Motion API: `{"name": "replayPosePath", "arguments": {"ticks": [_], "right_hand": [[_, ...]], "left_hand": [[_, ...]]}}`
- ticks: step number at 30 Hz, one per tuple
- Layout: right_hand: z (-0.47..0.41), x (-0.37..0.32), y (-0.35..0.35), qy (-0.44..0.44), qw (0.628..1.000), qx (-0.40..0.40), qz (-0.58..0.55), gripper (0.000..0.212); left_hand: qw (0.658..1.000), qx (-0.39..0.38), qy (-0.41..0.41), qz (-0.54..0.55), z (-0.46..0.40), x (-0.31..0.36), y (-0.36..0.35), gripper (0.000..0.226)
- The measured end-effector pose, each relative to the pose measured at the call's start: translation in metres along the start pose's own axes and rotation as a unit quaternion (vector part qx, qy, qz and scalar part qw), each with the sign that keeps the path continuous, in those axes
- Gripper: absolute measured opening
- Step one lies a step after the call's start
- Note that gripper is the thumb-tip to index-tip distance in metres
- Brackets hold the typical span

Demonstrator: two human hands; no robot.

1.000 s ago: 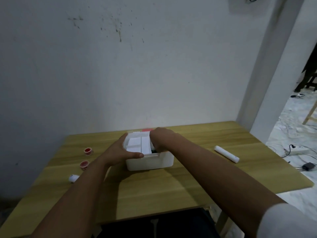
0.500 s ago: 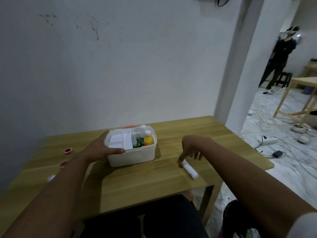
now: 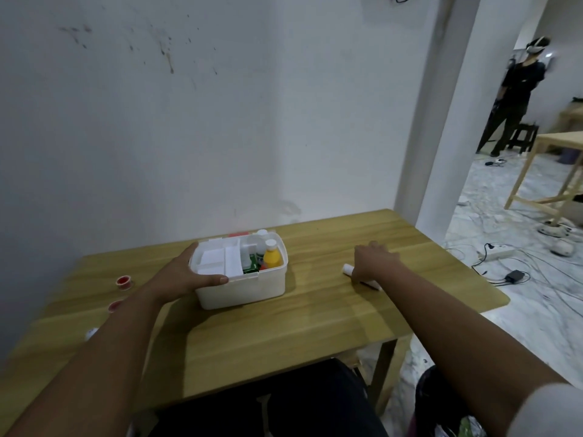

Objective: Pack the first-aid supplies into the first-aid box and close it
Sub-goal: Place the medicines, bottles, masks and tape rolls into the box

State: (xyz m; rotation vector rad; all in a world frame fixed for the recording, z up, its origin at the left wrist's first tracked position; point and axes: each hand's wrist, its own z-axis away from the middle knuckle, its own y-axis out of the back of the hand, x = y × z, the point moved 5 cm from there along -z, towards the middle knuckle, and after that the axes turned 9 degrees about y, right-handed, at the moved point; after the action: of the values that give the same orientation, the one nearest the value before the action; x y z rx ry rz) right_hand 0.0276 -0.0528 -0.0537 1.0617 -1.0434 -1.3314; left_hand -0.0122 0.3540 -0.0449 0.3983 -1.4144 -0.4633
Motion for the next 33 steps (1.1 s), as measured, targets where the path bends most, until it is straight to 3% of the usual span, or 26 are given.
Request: {"name": "replayPosePath", "arguments": {"ticks": [4,8,10,12,14,16,19,25,33], "right_hand": [[-0.007,0.009,-0.004,-0.023,0.996,0.01,-0.089,0.037],[-0.002,-0.004,0.006,-0.018,0.995,0.049,-0.084,0.018],[-0.005,-0.015,0.014,0.014,0.99,0.082,-0.113,0.026],[-0.009,-0.033,0.028,0.058,0.971,0.119,-0.197,0.052],[-0.006,-0.056,0.046,0.106,0.933,0.152,-0.307,0.079],[-0.002,-0.08,0.06,0.151,0.887,0.173,-0.401,0.087],[0.008,-0.109,0.065,0.2,0.842,0.189,-0.463,0.088],[0.02,-0.132,0.053,0.227,0.812,0.254,-0.475,0.065],[0.023,-0.141,0.052,0.242,0.813,0.259,-0.462,0.059]], "left_hand": [[1.0,0.007,0.004,-0.013,-0.003,-0.004,0.002,0.103],[1.0,0.013,0.004,-0.014,-0.004,-0.006,0.003,0.105],[1.0,0.013,-0.002,-0.01,-0.003,-0.005,0.001,0.094],[1.0,0.011,-0.001,-0.011,-0.004,-0.004,0.0,0.09],[1.0,0.008,0.001,-0.011,-0.005,-0.005,0.001,0.092],[1.0,0.006,0.004,-0.01,-0.006,-0.007,0.001,0.093],[1.0,0.007,0.004,-0.01,-0.007,-0.006,0.0,0.09],[1.0,0.004,0.004,-0.01,-0.008,-0.008,0.001,0.093],[1.0,-0.005,0.005,-0.003,-0.006,-0.008,0.002,0.105]]}}
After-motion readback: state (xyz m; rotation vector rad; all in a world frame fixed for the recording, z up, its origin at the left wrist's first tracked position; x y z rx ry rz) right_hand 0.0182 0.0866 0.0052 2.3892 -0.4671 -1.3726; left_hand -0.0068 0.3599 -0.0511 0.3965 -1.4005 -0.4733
